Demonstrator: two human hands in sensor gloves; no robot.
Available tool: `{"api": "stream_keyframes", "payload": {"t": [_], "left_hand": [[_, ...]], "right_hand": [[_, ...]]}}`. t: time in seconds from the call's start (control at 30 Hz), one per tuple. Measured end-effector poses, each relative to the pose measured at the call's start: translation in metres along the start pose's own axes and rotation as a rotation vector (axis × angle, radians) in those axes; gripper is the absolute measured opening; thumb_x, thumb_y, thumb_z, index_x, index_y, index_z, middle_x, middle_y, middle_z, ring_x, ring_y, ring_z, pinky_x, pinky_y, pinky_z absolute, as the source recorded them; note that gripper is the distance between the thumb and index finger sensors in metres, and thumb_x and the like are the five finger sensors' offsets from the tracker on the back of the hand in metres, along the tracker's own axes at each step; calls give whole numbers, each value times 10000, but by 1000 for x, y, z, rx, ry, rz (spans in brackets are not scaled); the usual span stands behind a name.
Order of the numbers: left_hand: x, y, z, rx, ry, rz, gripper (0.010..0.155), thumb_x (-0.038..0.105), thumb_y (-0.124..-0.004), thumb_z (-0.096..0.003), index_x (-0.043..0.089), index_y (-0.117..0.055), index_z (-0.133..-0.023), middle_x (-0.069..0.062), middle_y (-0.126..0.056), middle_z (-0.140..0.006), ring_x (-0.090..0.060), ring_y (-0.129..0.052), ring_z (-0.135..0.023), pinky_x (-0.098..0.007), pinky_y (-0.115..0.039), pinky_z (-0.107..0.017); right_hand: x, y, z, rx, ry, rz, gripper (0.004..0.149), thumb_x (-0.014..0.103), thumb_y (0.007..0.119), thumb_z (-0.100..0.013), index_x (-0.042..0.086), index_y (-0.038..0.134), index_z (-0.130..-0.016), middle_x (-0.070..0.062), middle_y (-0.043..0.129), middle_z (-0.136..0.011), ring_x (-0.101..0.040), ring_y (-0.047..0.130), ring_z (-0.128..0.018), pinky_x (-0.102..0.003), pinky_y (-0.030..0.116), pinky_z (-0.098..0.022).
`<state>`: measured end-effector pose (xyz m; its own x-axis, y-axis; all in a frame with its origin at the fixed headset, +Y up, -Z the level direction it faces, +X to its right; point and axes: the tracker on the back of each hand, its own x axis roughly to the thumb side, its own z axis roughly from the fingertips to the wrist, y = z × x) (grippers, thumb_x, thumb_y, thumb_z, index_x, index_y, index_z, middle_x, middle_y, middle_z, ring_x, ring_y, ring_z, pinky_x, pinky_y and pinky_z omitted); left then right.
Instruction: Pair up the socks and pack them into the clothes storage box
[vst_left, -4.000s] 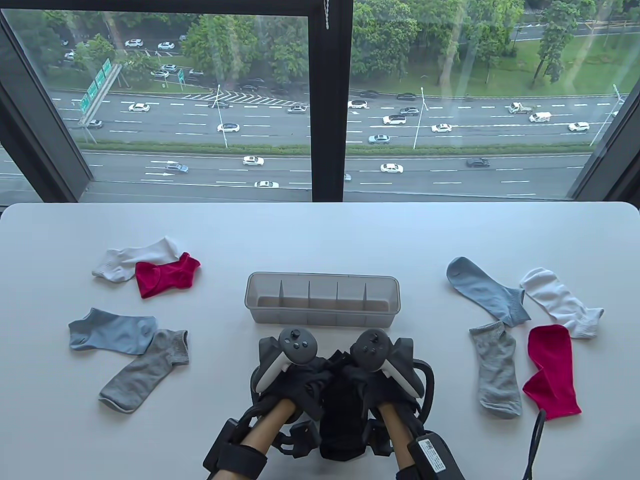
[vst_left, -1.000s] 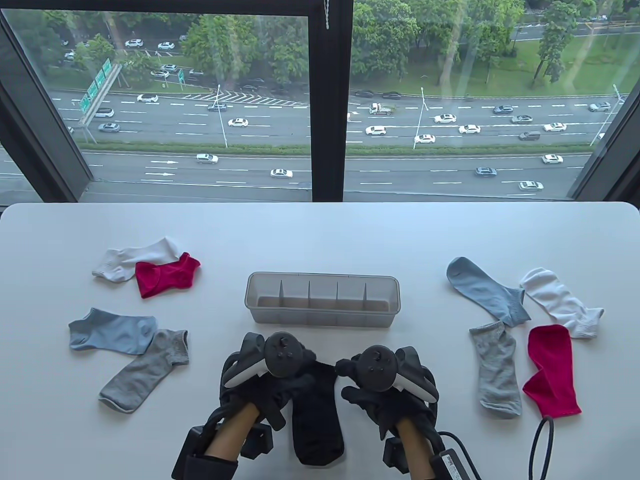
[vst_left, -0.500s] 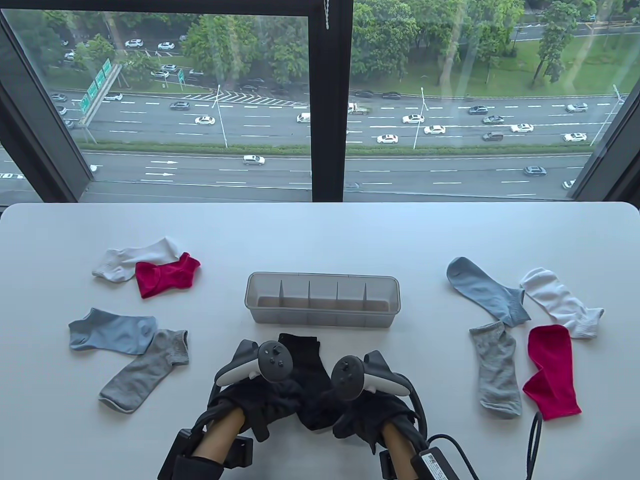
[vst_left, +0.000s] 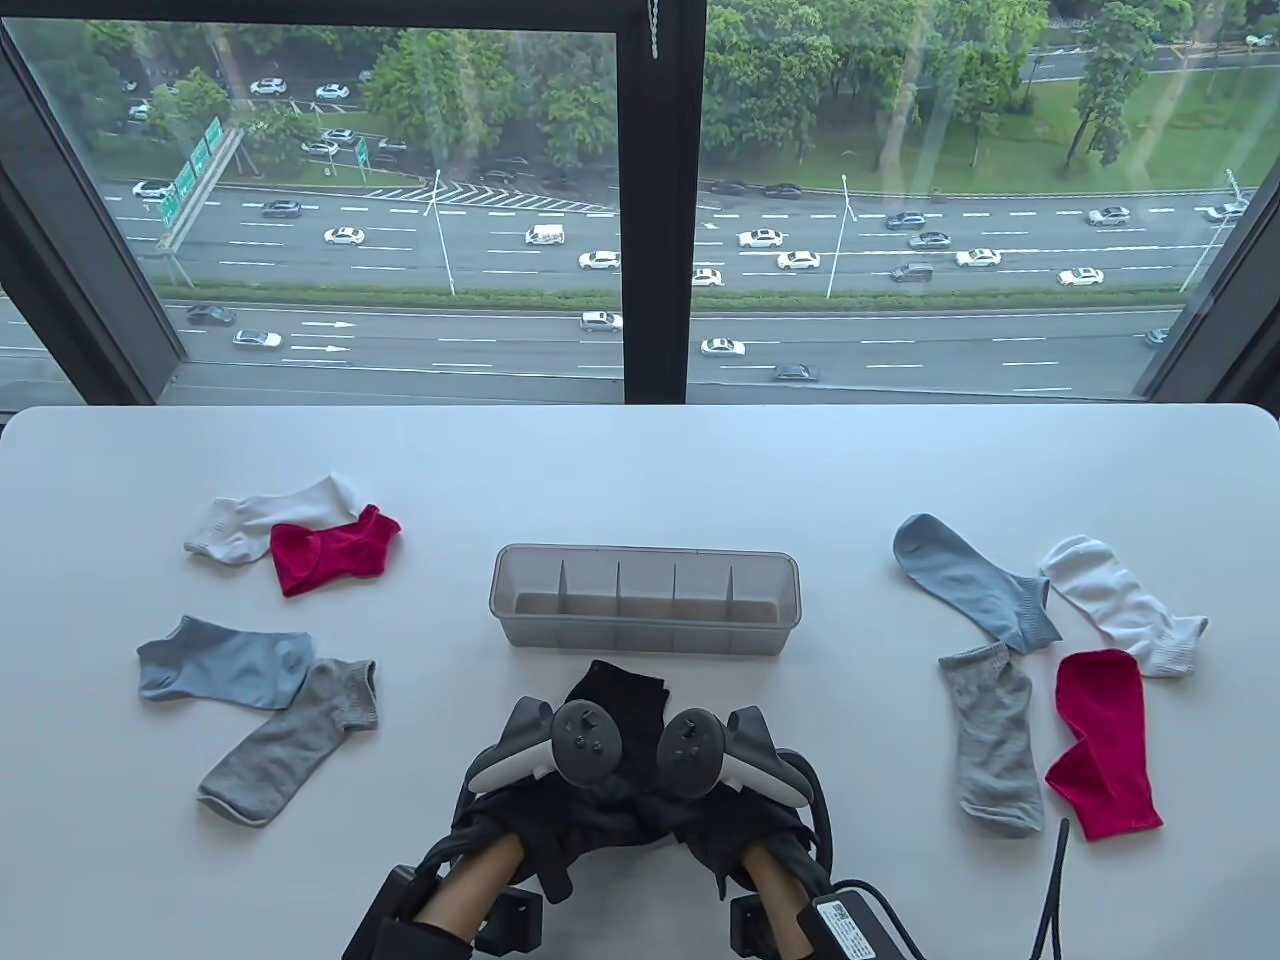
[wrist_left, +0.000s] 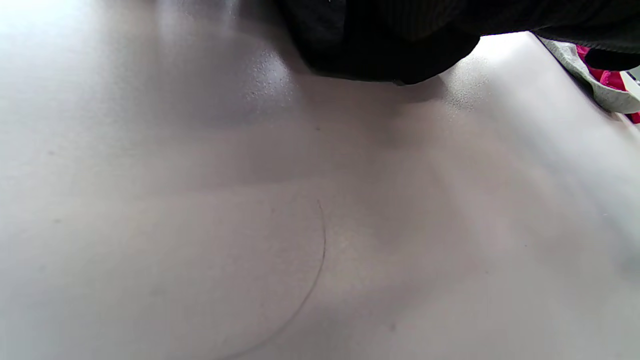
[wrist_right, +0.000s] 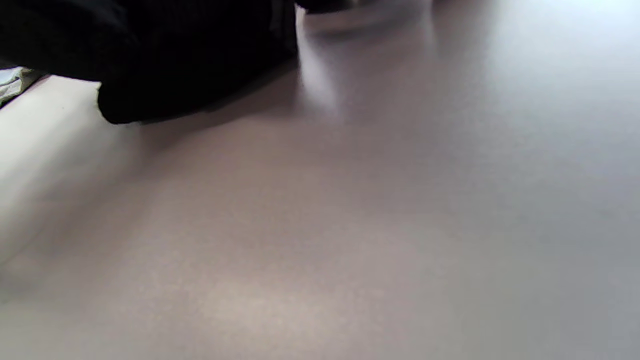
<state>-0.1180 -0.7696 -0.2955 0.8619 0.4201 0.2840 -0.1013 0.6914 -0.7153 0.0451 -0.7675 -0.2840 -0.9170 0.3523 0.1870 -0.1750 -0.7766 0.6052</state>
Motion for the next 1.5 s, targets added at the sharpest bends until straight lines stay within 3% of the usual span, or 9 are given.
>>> {"api": "stream_keyframes", "payload": {"t": [0.13,0.37,0.5,0.6,0.77,0.87,1.2,1.43,1.5], "left_hand": [[-5,-3,0,-25,-16,38,398,294,-575,-602,141,-700,-947,-149,-105,-1178,-486,34,-1014,-697,-109,-674],[-7,-2,0,-33,-1,64,412,287,-552,-605,128,-698,-956,-110,-110,-1180,-453,40,-1024,-691,-95,-673],[-8,-2,2,-28,-13,52,573,428,-629,-577,261,-408,-1078,-144,-115,-1185,-507,6,-1028,-707,-98,-666],[-4,-3,2,-17,2,-17,504,380,-693,-566,243,-549,-1029,-140,-137,-1185,-514,-18,-1035,-710,-111,-673],[0,-3,2,25,15,-50,410,315,-658,-582,189,-661,-973,-142,-197,-1187,-513,-84,-1046,-709,-144,-684],[0,-3,2,-9,17,-41,413,281,-611,-594,149,-639,-984,-140,-164,-1185,-507,-41,-1042,-707,-132,-683],[-4,-2,4,3,28,-44,571,416,-668,-559,238,-485,-1070,-99,-187,-1199,-503,-99,-1067,-712,-125,-681],[3,-1,4,52,22,-102,426,296,-626,-582,174,-646,-989,-99,-289,-1195,-495,-162,-1081,-708,-175,-696],[2,-2,4,29,16,-90,435,278,-590,-588,141,-624,-999,-112,-260,-1197,-500,-143,-1075,-709,-171,-694]], "right_hand": [[-3,1,2,35,-58,-6,590,433,663,-583,378,337,-1072,-251,163,-1185,-518,129,-1050,-702,238,-733],[0,0,0,29,-35,-8,386,368,628,-589,293,638,-968,-215,177,-1187,-492,131,-1053,-695,243,-735],[-1,0,-1,8,-26,-1,346,339,569,-616,249,652,-940,-196,199,-1186,-485,130,-1056,-677,249,-747],[-3,0,-1,10,-24,-46,343,341,558,-635,209,679,-927,-189,201,-1186,-478,114,-1055,-675,224,-746],[-5,1,0,-21,-31,-49,380,389,569,-622,246,632,-968,-187,220,-1188,-470,136,-1063,-669,233,-749],[-5,1,2,43,-60,-27,630,468,696,-549,274,433,-1088,-213,166,-1191,-475,116,-1059,-670,219,-743],[-3,1,0,-1,-32,-10,417,394,579,-575,299,627,-978,-189,197,-1186,-480,133,-1053,-672,243,-743],[-4,2,1,-22,-34,-64,430,403,545,-600,233,663,-976,-195,215,-1187,-479,136,-1059,-673,232,-741],[-5,3,2,1,-63,-64,595,460,614,-571,254,450,-1104,-218,198,-1191,-481,135,-1060,-672,228,-736]]}}
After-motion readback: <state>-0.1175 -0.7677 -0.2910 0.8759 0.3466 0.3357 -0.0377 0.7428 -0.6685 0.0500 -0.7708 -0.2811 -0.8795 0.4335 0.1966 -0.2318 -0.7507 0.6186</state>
